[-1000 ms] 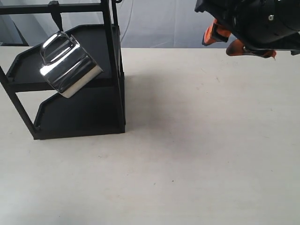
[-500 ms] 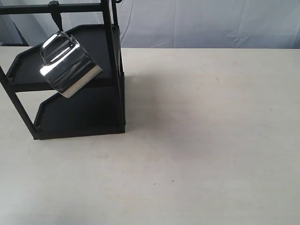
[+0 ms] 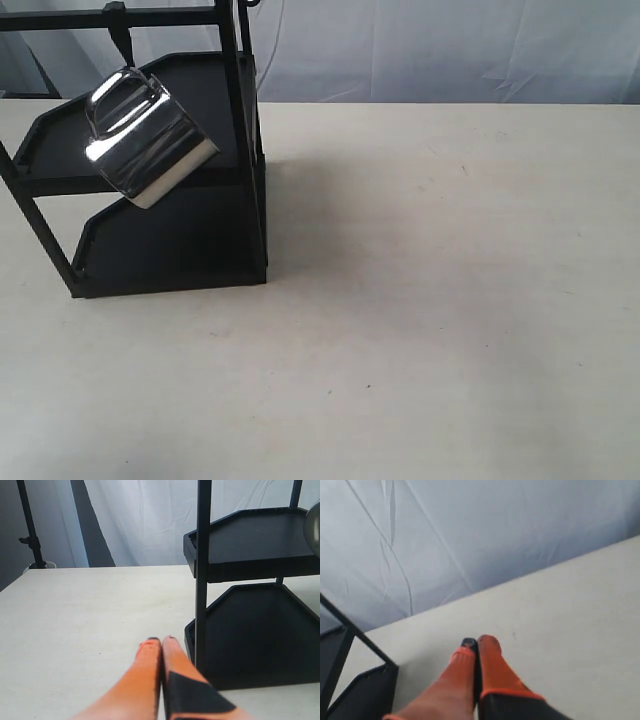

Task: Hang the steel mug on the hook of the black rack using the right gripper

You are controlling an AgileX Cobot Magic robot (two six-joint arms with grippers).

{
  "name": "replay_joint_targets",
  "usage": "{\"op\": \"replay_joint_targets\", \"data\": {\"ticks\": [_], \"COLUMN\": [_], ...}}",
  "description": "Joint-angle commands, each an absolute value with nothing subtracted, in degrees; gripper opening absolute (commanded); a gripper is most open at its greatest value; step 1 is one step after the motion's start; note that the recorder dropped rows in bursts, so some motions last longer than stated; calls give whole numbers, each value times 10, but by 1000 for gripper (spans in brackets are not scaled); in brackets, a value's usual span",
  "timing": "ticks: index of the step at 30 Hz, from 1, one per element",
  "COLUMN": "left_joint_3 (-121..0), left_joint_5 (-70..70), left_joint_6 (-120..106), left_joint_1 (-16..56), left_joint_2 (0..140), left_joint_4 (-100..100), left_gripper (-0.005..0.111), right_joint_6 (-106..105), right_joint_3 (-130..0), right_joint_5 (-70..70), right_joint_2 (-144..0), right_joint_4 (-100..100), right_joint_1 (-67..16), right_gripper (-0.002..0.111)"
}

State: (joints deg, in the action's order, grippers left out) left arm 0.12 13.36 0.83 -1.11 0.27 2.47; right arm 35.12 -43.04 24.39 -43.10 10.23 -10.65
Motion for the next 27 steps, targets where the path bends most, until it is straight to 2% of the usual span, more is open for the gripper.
{"op": "replay_joint_targets", "data": {"ticks": [1, 6, 15, 22, 27], "left_joint_3": [0, 0, 0, 0, 0], "left_joint_5": [132, 132, 132, 132, 132], "left_joint_6": [10, 10, 10, 10, 10], "left_joint_1": [-10, -10, -10, -10, -10], "left_joint_2": [0, 0, 0, 0, 0], "left_joint_4": [24, 24, 24, 24, 24], "left_gripper": [2, 2, 2, 2, 2], "right_joint_6": [246, 179, 177, 5, 0], "right_joint_3": [-339, -223, -127, -60, -7], "right_joint_5": [101, -10, 42, 8, -7], "right_joint_2": [-338, -254, -202, -160, -127], "right_joint_4": [163, 210, 222, 29, 20], "right_joint_1": [-56, -22, -24, -31, -31], "right_gripper": [-1, -1, -1, -1, -1]}}
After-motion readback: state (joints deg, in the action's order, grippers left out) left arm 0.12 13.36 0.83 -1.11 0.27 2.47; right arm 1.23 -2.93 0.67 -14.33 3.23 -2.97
